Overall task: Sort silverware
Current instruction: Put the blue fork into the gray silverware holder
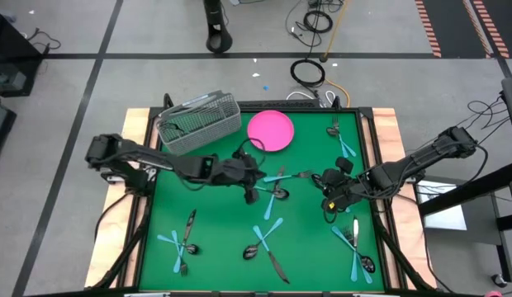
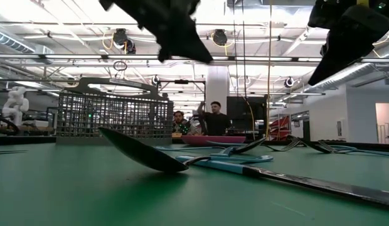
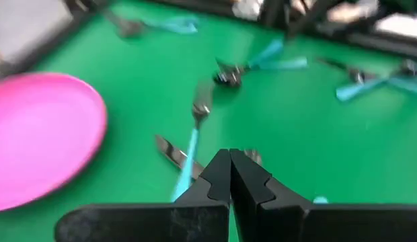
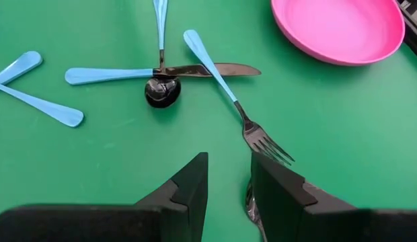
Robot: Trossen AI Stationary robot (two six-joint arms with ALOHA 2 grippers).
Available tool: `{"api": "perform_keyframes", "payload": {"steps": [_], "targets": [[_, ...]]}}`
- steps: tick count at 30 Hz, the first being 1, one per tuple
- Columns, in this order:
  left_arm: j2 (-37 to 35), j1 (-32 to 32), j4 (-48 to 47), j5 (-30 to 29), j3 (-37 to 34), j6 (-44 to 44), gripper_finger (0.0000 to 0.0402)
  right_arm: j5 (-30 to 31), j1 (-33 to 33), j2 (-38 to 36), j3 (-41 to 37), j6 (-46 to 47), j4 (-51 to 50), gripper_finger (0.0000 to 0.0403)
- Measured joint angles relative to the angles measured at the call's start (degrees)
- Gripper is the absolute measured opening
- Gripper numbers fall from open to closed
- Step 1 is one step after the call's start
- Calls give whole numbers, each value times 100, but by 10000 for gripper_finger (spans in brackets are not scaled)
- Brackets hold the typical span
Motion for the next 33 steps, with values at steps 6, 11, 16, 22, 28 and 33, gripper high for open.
{"api": "perform_keyframes", "payload": {"steps": [6, 11, 16, 22, 28, 33], "targets": [[886, 405, -321, 742, 649, 518, 0, 296, -2, 0, -4, -34, 3, 102], [1501, 705, -937, 1081, 1386, 1204, 0, 322, -2, 0, -4, -171, -2, 102], [1936, 917, -1360, 1551, 2023, 1856, 24, 616, -42, 0, -4, -480, -4, 102], [2274, 1053, -2036, 1717, 2769, 1962, 102, 656, -122, 0, -4, -623, -17, 102], [2829, 1161, -3065, 1730, 3744, 2035, 160, 526, -111, 0, -4, -314, -169, 102], [3418, 1223, -3649, 1843, 4537, 2124, 164, 496, -111, 0, -4, 26, -469, 102]]}}
